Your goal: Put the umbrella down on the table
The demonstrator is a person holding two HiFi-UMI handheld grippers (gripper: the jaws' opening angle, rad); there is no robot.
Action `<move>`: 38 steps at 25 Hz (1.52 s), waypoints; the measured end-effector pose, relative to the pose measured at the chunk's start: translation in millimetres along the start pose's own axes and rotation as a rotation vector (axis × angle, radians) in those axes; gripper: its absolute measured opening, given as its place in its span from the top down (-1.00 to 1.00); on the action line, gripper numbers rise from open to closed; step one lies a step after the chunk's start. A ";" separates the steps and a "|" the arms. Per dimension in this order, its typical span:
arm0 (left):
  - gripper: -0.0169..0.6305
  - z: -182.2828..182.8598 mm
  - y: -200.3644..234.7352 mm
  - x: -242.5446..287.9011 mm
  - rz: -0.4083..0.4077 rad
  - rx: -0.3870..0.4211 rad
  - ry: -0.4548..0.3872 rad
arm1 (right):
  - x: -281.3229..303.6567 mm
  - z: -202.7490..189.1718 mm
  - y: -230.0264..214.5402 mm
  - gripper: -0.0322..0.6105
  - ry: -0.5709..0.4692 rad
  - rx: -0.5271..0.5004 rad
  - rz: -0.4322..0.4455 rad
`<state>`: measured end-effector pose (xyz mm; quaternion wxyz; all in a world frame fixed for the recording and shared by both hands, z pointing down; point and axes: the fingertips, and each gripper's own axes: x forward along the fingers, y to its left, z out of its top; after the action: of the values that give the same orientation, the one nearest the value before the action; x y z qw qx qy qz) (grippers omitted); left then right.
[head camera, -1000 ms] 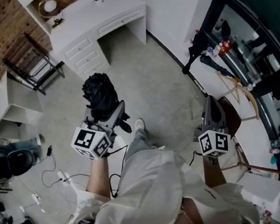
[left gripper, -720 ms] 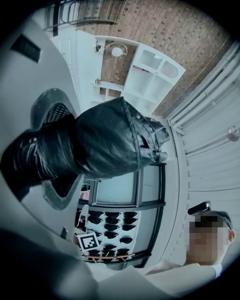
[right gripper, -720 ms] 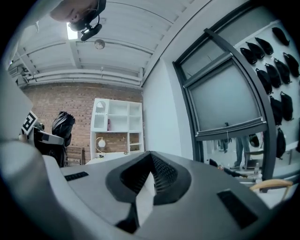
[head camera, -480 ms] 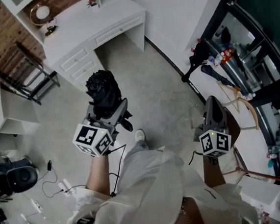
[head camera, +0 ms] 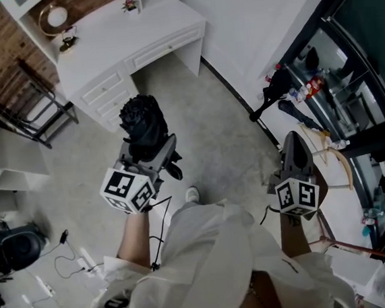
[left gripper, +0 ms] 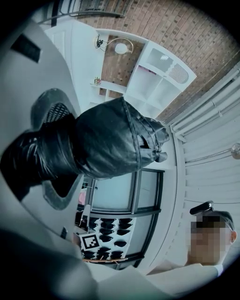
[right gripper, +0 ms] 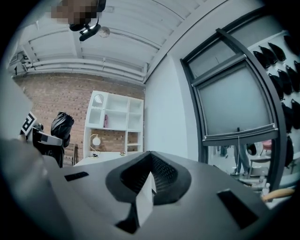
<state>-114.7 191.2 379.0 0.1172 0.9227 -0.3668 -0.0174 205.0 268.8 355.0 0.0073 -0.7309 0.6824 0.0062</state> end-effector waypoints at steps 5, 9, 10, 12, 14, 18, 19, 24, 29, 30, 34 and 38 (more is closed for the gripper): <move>0.10 2.5 28.0 17.7 0.006 -0.017 0.003 | 30.9 1.4 12.2 0.84 0.013 -0.014 0.009; 0.10 5.2 41.6 31.7 0.005 -0.015 0.007 | 53.5 -0.6 14.4 0.84 0.021 -0.011 0.014; 0.10 4.3 45.1 35.7 0.008 -0.017 0.010 | 59.8 -2.4 14.7 0.84 0.024 -0.008 0.016; 0.10 2.1 50.3 43.3 0.015 -0.024 0.018 | 72.5 -6.7 15.4 0.84 0.030 -0.001 0.027; 0.10 1.4 54.3 50.8 0.024 -0.026 0.023 | 86.0 -9.7 15.2 0.84 0.033 0.004 0.040; 0.10 8.5 69.3 71.4 0.050 -0.014 0.023 | 120.6 -10.8 11.5 0.84 0.013 0.023 0.068; 0.10 10.8 73.0 78.9 0.056 -0.010 0.020 | 130.9 -11.1 8.7 0.84 0.006 0.027 0.074; 0.10 21.1 95.4 123.9 0.083 0.003 0.016 | 189.6 -17.0 -0.2 0.84 0.013 0.039 0.103; 0.10 38.3 113.7 175.6 0.103 0.022 0.012 | 250.3 -16.3 -16.4 0.84 0.003 0.046 0.136; 0.10 41.5 116.8 185.7 0.109 0.026 0.011 | 261.4 -17.5 -20.7 0.84 0.004 0.047 0.143; 0.10 50.5 127.3 225.2 0.122 0.022 0.016 | 302.2 -18.8 -35.9 0.84 0.012 0.058 0.164; 0.10 56.6 133.7 259.9 0.135 0.029 0.025 | 337.5 -26.4 -52.5 0.84 0.017 0.068 0.182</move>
<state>-21.6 -91.4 368.6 0.1091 0.8977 -0.4269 0.0076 280.4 -64.7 375.1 0.0260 -0.6651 0.7459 -0.0226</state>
